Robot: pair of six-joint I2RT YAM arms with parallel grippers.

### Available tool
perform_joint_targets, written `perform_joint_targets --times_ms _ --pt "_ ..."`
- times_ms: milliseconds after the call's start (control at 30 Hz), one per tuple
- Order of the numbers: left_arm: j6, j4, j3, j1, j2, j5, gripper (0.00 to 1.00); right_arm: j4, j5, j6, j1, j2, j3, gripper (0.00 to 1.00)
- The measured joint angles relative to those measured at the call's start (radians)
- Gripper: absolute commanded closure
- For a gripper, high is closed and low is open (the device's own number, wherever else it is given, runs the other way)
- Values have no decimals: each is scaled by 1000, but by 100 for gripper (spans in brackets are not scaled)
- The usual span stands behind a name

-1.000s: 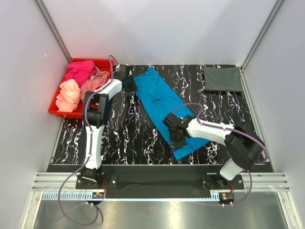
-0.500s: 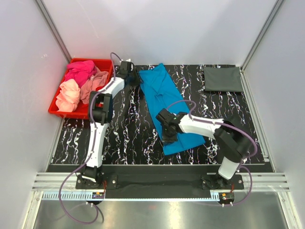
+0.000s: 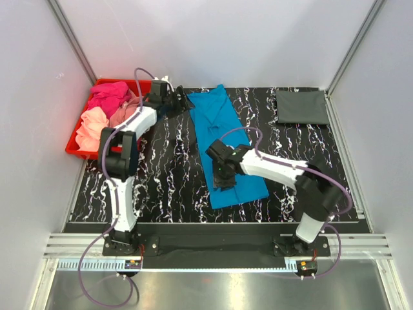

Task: Fold and stack the t-shirts
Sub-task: Fold the tshirt

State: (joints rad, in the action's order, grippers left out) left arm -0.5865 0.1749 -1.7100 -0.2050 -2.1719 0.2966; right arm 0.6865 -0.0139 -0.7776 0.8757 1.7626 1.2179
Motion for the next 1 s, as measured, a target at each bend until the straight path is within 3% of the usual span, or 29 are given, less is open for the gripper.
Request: perform_joint_targets --times_ms 100,200,333,600,800,1000 --pt "-8 8 80 -14 124 6 21 68 11 41 -30 -93 -3 63" --pt "-8 24 199 -59 258 -1 21 82 -17 101 -148 -200 -35 64" --pt "-14 44 456 -183 440 -13 23 133 -8 179 -303 -258 -33 63" --pt "-150 77 889 -449 669 -53 23 125 -86 259 -421 -346 -104 65" --pt "-283 49 1030 -555 794 -164 23 92 -124 274 -476 -401 -190 65" --pt "-365 -20 1055 -647 768 -209 32 61 -154 277 -476 -438 -251 65"
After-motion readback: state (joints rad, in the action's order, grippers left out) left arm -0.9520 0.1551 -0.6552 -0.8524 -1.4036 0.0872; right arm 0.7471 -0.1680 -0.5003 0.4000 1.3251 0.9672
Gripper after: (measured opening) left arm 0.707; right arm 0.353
